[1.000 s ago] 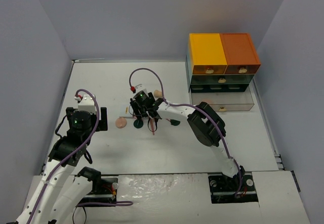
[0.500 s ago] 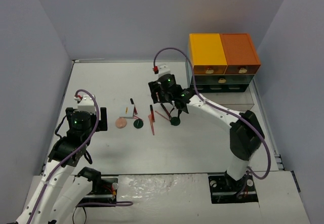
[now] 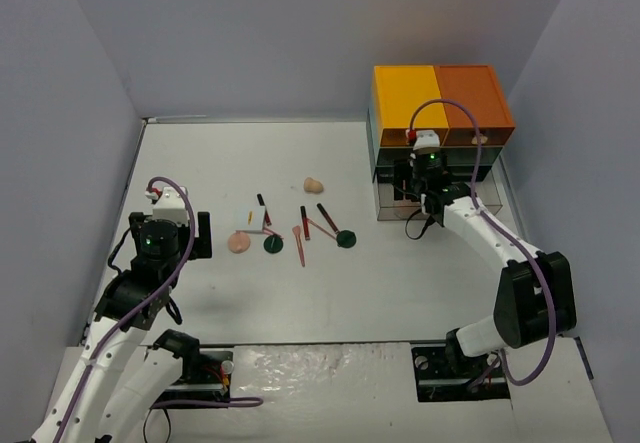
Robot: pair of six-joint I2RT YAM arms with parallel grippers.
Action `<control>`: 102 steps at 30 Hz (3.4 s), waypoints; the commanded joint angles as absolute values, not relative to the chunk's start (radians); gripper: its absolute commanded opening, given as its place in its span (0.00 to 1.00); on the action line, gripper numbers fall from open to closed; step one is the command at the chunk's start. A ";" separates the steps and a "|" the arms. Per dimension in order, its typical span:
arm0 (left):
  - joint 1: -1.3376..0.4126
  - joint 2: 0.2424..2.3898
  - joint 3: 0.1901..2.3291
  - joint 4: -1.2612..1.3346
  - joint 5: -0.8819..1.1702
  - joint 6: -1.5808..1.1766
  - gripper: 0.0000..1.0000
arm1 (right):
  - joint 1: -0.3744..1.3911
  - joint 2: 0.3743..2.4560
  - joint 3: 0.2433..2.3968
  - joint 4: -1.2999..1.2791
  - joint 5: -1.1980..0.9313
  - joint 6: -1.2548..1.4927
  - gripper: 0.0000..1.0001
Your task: Organize the makeup
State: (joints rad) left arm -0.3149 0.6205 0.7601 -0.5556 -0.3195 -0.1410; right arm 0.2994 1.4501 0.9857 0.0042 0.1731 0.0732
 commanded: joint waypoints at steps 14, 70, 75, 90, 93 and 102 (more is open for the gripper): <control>-0.321 0.579 0.787 -0.495 -0.344 -0.133 0.97 | 0.081 1.540 0.910 0.278 0.100 -0.020 0.53; -0.264 1.697 1.141 -0.296 0.159 -0.317 0.97 | 0.230 0.897 0.864 -0.068 -0.266 0.133 1.00; -0.252 1.741 1.156 -0.298 0.173 -0.294 0.96 | 0.230 0.897 0.855 -0.071 -0.276 0.129 1.00; -0.249 1.799 1.199 -0.322 0.204 -0.284 0.70 | 0.232 0.896 0.843 -0.071 -0.290 0.127 1.00; -0.249 1.784 1.209 -0.329 0.208 -0.280 0.59 | 0.232 0.896 0.849 -0.071 -0.295 0.129 1.00; -0.265 1.650 1.287 -0.411 0.238 -0.194 0.52 | 0.232 0.927 0.929 -0.086 -0.385 0.165 0.99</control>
